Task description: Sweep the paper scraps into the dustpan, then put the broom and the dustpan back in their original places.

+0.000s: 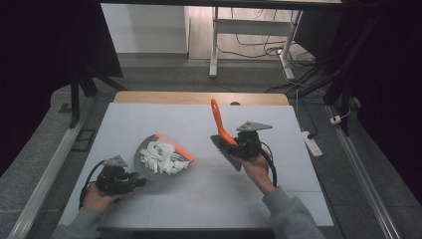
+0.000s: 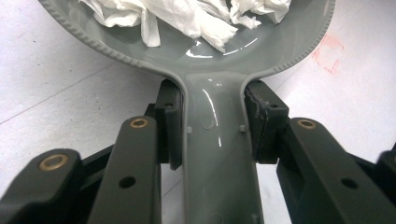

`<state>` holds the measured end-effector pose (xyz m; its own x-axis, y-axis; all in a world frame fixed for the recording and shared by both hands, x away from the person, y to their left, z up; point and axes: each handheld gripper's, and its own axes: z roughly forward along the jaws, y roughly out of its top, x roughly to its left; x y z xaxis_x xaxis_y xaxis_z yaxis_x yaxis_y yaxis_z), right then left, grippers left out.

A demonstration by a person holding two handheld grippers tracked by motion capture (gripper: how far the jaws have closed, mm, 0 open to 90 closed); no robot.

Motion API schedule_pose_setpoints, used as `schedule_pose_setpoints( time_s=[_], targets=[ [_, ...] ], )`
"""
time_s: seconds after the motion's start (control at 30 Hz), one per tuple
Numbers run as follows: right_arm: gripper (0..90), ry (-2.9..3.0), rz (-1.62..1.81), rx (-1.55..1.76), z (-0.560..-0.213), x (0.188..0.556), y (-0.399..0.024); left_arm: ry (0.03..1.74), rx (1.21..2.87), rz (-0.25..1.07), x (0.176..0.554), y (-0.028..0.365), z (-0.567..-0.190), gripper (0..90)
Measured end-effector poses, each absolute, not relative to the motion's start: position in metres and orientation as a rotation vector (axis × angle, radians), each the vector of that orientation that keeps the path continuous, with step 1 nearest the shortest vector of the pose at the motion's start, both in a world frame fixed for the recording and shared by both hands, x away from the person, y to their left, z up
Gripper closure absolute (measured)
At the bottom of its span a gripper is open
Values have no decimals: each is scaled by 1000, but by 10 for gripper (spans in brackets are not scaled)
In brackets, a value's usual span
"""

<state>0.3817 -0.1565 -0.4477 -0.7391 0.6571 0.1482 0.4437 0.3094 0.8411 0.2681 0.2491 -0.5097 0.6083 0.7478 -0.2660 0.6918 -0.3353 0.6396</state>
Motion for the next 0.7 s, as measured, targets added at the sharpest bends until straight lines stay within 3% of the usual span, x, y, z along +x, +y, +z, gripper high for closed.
schedule_pose_setpoints(
  time_s=[0.7],
  targets=[
    [704,2335,1382,1048,-452,374,-182,1181,2042,120,269,246,-507,617]
  ],
)
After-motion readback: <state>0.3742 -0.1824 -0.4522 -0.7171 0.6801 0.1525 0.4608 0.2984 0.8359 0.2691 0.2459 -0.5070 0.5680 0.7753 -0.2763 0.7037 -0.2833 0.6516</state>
